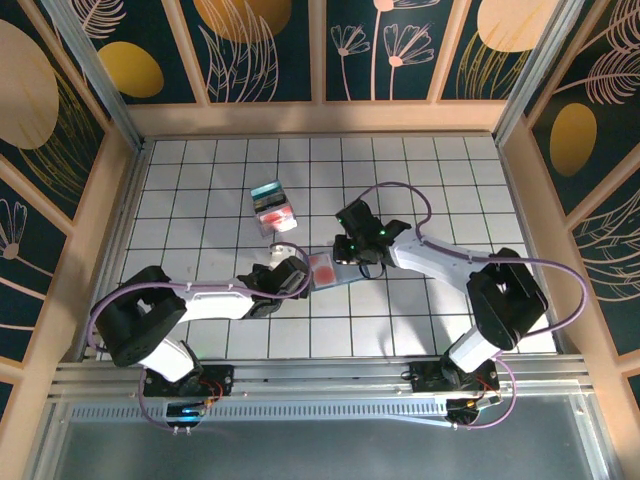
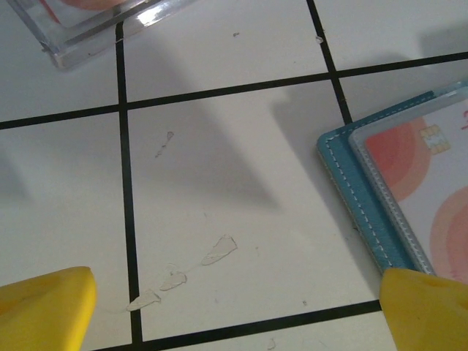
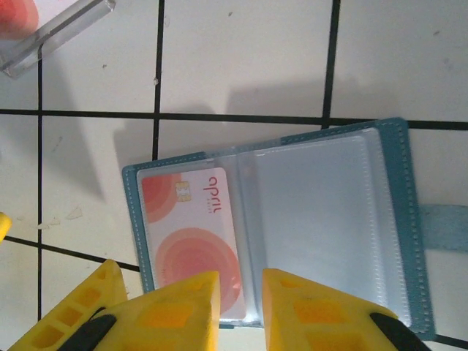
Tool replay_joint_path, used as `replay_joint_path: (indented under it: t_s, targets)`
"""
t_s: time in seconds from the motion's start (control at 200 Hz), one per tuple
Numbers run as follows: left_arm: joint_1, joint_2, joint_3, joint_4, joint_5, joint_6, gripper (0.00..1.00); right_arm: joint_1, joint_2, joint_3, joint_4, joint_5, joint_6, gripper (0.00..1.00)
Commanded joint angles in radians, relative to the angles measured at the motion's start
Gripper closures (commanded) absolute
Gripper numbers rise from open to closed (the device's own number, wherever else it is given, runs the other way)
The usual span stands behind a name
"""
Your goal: Take the credit cards out of the card holder
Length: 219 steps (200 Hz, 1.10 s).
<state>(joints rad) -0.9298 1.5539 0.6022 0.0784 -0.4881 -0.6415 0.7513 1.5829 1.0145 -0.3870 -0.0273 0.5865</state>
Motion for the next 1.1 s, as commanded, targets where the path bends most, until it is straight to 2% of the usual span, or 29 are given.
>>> replay_joint_path:
  t_s: [0.0, 0.706, 1.091]
  targets:
    - [-0.003, 0.017, 0.025, 0.02, -0.034, -0.034, 0.01, -0.007, 0.029, 0.001, 0.033, -0.053, 0.008, 0.79]
    - [-0.002, 0.062, 0.048, 0.032, -0.03, -0.076, 0.01, -0.008, 0.137, 0.004, 0.089, -0.143, -0.007, 0.8]
    - [-0.002, 0.099, 0.059, 0.001, -0.041, -0.077, 0.01, -0.012, 0.176, -0.02, 0.105, -0.147, 0.005, 0.73]
